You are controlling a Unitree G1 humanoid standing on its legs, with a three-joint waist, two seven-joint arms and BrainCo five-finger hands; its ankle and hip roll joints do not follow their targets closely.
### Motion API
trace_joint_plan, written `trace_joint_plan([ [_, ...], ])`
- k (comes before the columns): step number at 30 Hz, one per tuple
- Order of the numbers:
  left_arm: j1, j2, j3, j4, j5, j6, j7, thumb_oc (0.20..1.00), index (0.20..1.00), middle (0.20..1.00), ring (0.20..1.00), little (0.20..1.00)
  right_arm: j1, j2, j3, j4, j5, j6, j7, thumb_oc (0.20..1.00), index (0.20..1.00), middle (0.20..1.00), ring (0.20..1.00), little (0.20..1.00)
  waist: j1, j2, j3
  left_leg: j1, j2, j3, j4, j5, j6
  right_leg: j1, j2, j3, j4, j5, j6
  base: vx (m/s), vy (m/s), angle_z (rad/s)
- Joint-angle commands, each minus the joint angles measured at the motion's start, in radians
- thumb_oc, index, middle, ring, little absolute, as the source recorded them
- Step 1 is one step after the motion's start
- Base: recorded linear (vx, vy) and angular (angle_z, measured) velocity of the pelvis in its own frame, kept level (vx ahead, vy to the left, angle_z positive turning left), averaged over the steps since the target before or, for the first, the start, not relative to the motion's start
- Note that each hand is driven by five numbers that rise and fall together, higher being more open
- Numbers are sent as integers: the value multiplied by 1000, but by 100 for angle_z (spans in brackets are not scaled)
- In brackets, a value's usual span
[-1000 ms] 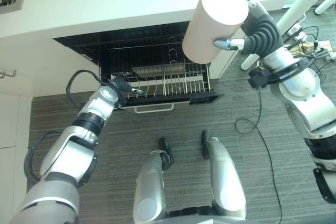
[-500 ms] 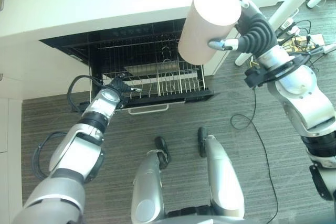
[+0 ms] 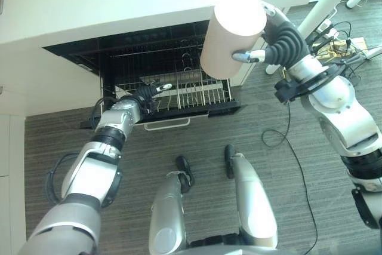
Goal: Place the dishes in the dishwasher.
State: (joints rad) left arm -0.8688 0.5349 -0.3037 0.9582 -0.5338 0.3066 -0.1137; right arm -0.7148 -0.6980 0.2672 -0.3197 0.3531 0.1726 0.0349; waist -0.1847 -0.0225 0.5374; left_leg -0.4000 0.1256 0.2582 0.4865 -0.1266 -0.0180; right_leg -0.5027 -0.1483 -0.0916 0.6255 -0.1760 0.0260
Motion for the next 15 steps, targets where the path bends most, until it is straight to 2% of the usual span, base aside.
trace_joint_plan([
  [1,-21,70,-52,36,218,30,14,1000,1000,1000,1000,1000,-67,-4,-35,-43,25,-34,-22,200,200,200,200,200,13,0,-44,41,61,-51,6,-58,-70,30,-42,48,-94,8,104,0,0,0],
  [5,-27,73,-78,77,336,89,-22,1000,1000,1000,1000,1000,-74,-6,-30,-57,21,-24,-18,200,200,200,200,200,9,2,-38,43,61,-45,4,-59,-70,29,-41,49,-96,8,103,2,9,-1],
  [10,-23,94,-104,103,441,134,-92,1000,1000,1000,1000,1000,-77,-24,-28,-65,29,-14,-18,200,200,200,200,200,5,8,-35,48,58,-39,4,-61,-71,33,-44,49,-99,6,101,3,30,-4],
  [15,11,98,-114,99,496,177,-220,1000,1000,1000,1000,1000,-70,-41,-42,-88,35,3,4,200,200,200,200,200,-1,21,-33,59,54,-28,-3,-61,-72,39,-49,50,-104,4,98,9,44,-6],
])
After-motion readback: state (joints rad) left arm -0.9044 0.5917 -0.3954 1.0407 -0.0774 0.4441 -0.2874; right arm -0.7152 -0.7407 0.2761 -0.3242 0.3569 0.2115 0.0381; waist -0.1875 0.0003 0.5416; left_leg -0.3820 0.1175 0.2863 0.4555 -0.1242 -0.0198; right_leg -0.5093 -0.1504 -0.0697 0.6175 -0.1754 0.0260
